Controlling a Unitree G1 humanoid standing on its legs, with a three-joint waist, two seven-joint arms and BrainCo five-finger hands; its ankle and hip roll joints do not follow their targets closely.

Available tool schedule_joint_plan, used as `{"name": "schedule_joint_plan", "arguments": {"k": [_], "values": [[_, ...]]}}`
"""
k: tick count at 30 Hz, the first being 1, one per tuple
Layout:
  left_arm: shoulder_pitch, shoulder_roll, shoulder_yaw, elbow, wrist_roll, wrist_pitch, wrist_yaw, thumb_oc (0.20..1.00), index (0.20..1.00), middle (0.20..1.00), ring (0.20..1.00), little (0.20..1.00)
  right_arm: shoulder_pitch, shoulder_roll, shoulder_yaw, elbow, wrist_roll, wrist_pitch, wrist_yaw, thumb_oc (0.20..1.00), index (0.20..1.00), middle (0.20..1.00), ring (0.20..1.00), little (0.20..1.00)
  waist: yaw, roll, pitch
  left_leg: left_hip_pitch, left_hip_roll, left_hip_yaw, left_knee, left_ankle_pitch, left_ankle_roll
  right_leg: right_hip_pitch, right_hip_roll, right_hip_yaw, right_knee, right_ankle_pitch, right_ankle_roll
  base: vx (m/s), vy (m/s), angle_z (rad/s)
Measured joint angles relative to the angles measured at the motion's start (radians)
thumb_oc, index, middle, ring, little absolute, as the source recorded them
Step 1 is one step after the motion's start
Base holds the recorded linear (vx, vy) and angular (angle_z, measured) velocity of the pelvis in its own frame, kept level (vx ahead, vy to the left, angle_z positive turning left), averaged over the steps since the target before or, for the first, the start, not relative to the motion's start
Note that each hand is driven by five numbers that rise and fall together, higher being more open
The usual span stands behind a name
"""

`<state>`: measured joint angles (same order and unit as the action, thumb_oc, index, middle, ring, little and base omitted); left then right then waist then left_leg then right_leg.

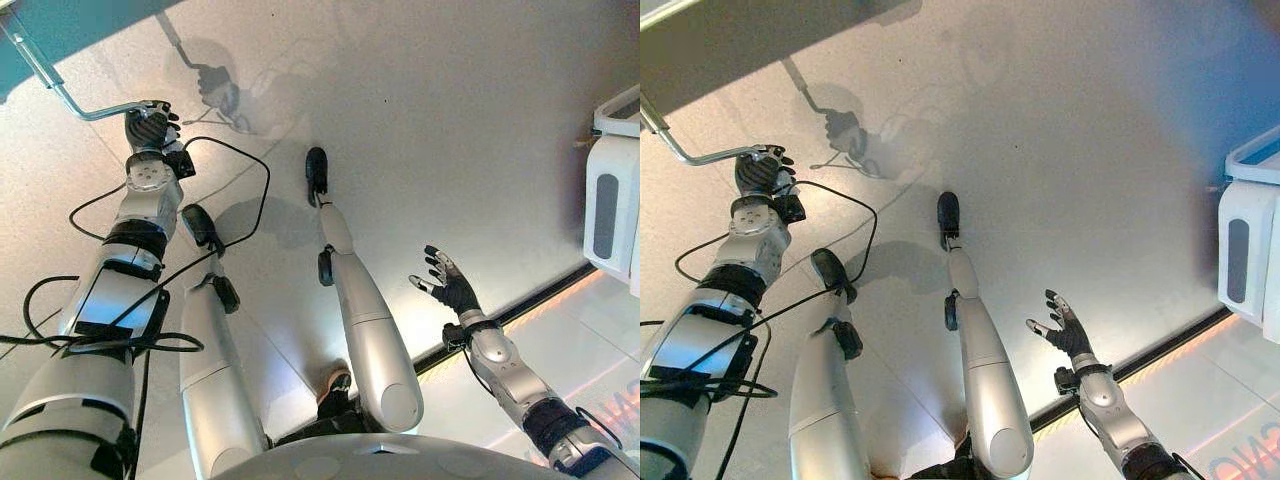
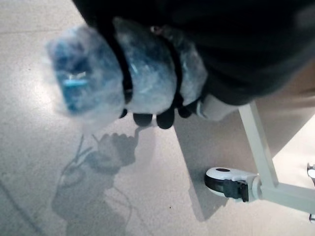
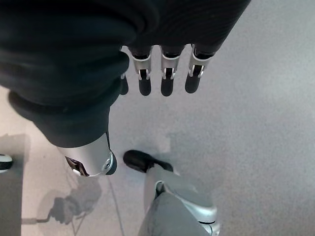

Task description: Raise the hospital bed

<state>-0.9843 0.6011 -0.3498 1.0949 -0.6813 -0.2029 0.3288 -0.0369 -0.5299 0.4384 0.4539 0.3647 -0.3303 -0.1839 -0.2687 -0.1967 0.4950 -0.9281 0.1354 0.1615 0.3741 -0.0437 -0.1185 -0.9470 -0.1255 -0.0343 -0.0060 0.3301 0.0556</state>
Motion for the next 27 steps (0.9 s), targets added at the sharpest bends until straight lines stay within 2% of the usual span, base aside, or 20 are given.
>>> {"name": "schedule_joint_plan", "arguments": {"k": [19,27], "values": [[-0.002,-0.018,0.000,0.000,0.000,-0.004,-0.004,1.000,1.000,1.000,1.000,1.000,0.000,-0.003,0.001,0.001,0.000,-0.014,0.002,1.000,1.000,1.000,1.000,1.000,0.016,0.001,0.000,0.017,-0.004,-0.003,-0.031,0.017,-0.003,0.003,-0.001,-0.007,0.003,0.003,-0.005,0.00,0.000,0.00],[0.009,-0.050,0.000,0.001,0.000,-0.003,-0.014,1.000,1.000,1.000,1.000,1.000,-0.001,-0.015,0.001,0.016,0.000,-0.018,0.002,1.000,1.000,1.000,1.000,1.000,0.042,0.001,0.001,0.047,-0.005,-0.010,-0.056,0.034,-0.007,0.027,-0.002,-0.017,0.004,-0.005,-0.008,-0.01,-0.001,0.02]]}}
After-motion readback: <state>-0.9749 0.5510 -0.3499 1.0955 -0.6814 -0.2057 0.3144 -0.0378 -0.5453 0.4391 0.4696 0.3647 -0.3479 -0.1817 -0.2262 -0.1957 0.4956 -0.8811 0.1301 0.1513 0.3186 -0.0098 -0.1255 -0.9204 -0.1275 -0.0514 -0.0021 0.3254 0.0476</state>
